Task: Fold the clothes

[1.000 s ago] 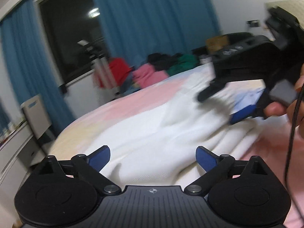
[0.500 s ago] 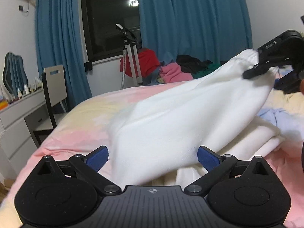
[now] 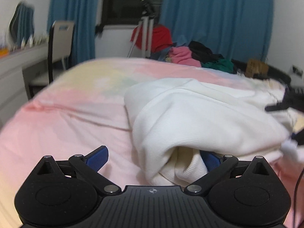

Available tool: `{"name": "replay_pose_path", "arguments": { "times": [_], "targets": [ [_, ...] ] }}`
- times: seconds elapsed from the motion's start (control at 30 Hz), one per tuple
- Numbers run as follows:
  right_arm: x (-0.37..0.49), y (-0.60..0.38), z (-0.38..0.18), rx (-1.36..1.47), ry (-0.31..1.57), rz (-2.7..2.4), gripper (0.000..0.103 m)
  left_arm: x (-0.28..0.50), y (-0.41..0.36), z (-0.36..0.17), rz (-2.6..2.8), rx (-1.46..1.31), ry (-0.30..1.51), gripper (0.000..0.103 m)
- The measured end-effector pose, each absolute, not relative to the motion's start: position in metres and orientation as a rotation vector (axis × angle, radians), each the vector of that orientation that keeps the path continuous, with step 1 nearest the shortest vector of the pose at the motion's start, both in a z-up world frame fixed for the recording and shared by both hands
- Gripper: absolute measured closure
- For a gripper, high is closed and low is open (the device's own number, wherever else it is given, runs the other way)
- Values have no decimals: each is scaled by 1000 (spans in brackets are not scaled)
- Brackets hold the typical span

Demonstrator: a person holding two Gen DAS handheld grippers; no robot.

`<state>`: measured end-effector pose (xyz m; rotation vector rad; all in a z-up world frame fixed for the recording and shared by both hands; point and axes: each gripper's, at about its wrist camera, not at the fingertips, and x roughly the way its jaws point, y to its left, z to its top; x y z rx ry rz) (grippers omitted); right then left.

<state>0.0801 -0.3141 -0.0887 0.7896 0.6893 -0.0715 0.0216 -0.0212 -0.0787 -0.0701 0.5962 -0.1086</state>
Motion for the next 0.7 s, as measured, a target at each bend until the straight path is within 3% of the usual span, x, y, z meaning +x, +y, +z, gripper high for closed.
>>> {"name": "replay_pose_path", "arguments": {
  "times": [0.23, 0.47, 0.53, 0.7],
  "targets": [
    [91, -316, -110, 849, 794, -14, 16, 32, 7, -77, -69, -210, 627, 1],
    [87, -321, -111, 948, 782, 20, 14, 31, 28, -71, -34, -266, 626, 1],
    [79, -318, -103, 936, 756, 50, 20, 31, 37, -69, -20, -287, 629, 2],
    [70, -307, -88, 809, 740, 60, 48, 27, 48, -63, -30, -321, 639, 3]
  ]
}}
